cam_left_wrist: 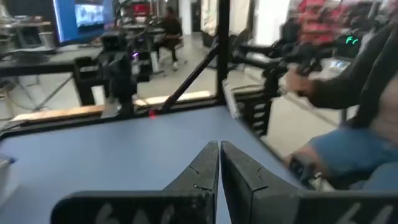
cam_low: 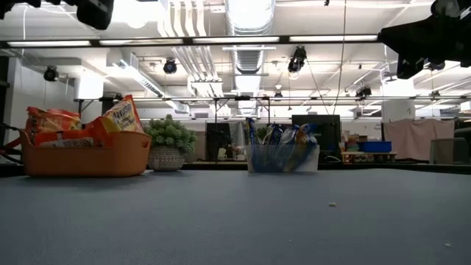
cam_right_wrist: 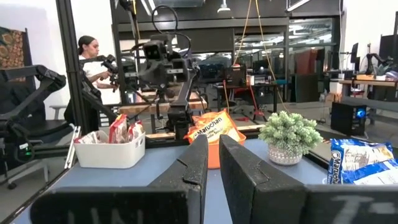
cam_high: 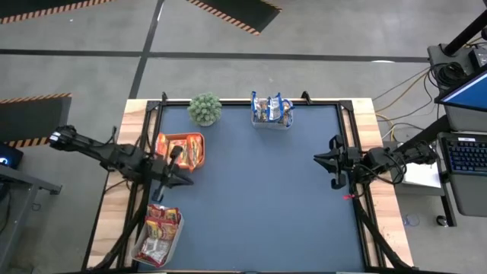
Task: Sort Maruchan noodles
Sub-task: Return to Home Position
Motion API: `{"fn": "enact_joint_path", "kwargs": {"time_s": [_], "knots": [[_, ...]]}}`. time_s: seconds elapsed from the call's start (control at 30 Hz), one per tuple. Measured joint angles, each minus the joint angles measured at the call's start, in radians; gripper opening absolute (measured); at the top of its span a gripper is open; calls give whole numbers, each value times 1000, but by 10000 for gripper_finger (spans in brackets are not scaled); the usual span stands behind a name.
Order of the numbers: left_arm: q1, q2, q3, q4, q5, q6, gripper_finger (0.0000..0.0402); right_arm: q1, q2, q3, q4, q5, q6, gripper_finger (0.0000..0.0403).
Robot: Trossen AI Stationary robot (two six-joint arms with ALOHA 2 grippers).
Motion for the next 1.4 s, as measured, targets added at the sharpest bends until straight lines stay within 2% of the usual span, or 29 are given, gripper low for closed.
{"fn": "enact_joint_path", "kwargs": {"time_s": [0.13,0.3,0.6,0.8,1.03,1.4], "knots": [[5,-10,-44,5,-108,11,0,0,0,0,0,0,6,33],[4,-71,-145,119,-82,29,0,0,0,0,-7,0,6,33],[31,-255,-365,283,-90,34,0,0,1,0,-12,0,-3,33],[118,-386,-388,230,-89,65,0,0,-3,0,-10,0,-53,33],[169,-548,-388,47,-55,59,0,0,-3,0,7,-15,-101,33],[170,-550,-388,16,-28,42,0,0,-3,0,34,-18,-169,33]]}}
